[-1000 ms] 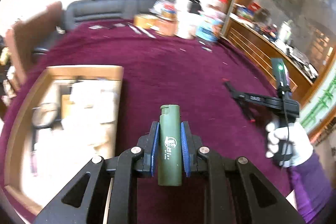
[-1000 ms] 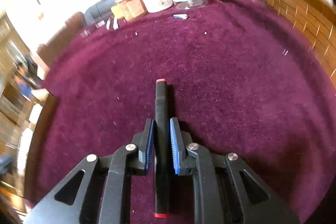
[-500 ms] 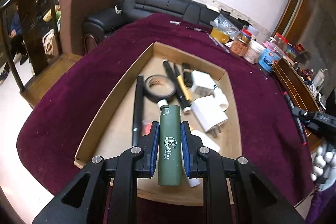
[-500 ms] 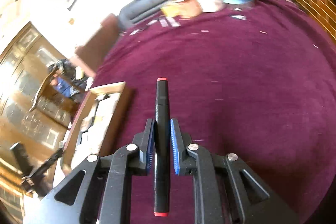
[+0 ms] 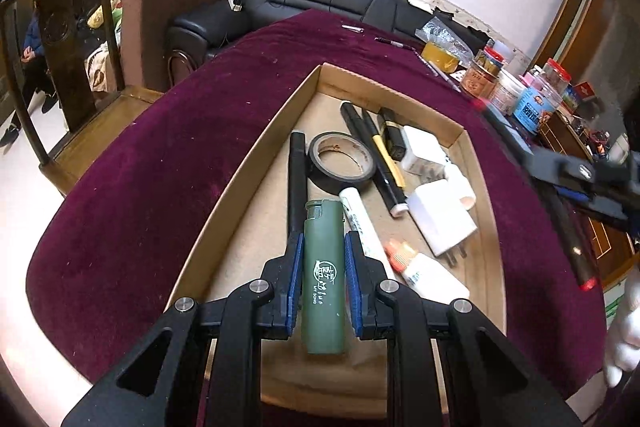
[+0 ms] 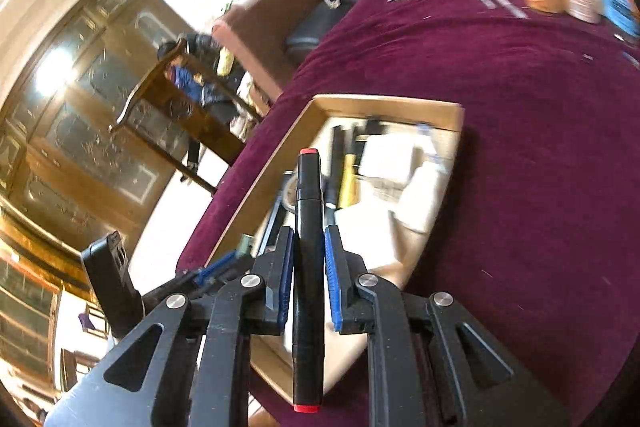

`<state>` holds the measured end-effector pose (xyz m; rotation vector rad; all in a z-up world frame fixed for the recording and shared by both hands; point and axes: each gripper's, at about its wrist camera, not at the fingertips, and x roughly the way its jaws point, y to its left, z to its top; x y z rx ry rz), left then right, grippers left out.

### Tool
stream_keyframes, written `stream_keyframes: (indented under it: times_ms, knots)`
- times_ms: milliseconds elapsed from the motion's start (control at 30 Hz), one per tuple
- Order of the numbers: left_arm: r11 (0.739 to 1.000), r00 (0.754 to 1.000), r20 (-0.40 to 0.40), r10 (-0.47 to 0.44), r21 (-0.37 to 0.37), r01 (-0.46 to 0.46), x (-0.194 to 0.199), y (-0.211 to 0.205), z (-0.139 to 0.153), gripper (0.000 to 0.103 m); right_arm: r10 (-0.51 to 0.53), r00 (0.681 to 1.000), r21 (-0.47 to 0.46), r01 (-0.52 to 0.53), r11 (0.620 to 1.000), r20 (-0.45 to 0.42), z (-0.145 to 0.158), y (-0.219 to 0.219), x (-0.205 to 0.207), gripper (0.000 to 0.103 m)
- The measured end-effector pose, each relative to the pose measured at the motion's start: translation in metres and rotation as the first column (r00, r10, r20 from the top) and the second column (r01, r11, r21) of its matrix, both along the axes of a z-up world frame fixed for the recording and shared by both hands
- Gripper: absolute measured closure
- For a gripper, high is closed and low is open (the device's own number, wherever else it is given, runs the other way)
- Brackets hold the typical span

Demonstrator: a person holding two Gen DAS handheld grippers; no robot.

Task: Organize rigid objects
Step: 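Carry lighter and marker toward the tray and lower them in, then open both tools to release lighter and marker into the tray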

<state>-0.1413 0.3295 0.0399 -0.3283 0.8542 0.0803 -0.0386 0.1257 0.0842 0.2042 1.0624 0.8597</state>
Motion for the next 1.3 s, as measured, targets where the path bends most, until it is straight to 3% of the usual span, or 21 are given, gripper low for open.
stream_keyframes:
  times_ms: [333,600,700,767,933,1033,1133,1167,1233,1300]
  knots:
    - [0.998,1.000,-0.012,0.002,-0.055,-0.003,0.014,0.017,-0.017,0.086,-0.064,0.991,-0.112,0.050,0.992,-0.121,-0.049,0.100,0.079,0.090]
    - [0.996,1.000,-0.009,0.000,-0.092,-0.001,0.012,0.020,-0.018,0.084,-0.132,0.969,-0.106,0.112,0.988,-0.207,-0.073,0.120,0.110,0.088]
    - [0.995,1.000,-0.009,-0.014,-0.104,0.013,0.013,0.017,-0.016,0.076,-0.132,0.980,-0.125,0.113,0.986,-0.147,-0.065,0.115,0.106,0.087]
    - [0.995,1.000,-0.013,-0.022,-0.097,0.021,0.012,0.009,-0.012,0.064,-0.139,0.987,-0.143,0.126,0.982,-0.081,-0.055,0.108,0.102,0.087]
    - [1.000,0.999,0.041,0.003,-0.009,-0.003,-0.001,-0.007,0.008,0.056,-0.140,0.990,-0.106,0.141,0.984,0.016,-0.028,0.065,0.080,0.087]
    - [0.998,0.996,0.083,0.031,0.047,-0.035,-0.013,-0.018,0.023,0.044,-0.145,0.985,-0.083,0.153,0.985,0.089,-0.013,0.032,0.056,0.087]
    - [0.988,0.989,0.130,0.076,0.125,-0.092,-0.023,-0.031,0.037,0.037,-0.182,0.972,-0.043,0.191,0.981,0.149,-0.003,-0.011,0.028,0.071]
    - [0.983,0.986,0.139,0.089,0.148,-0.109,-0.025,-0.034,0.040,0.037,-0.202,0.965,-0.032,0.210,0.977,0.168,-0.001,-0.025,0.018,0.060]
    - [0.966,0.980,0.165,0.116,0.212,-0.150,-0.031,-0.045,0.047,0.036,-0.236,0.949,-0.020,0.246,0.969,0.211,-0.001,-0.049,0.000,0.053]
    - [0.953,0.975,0.181,0.129,0.251,-0.172,-0.032,-0.052,0.050,0.024,-0.252,0.938,-0.029,0.267,0.963,0.238,-0.003,-0.065,-0.013,0.053]
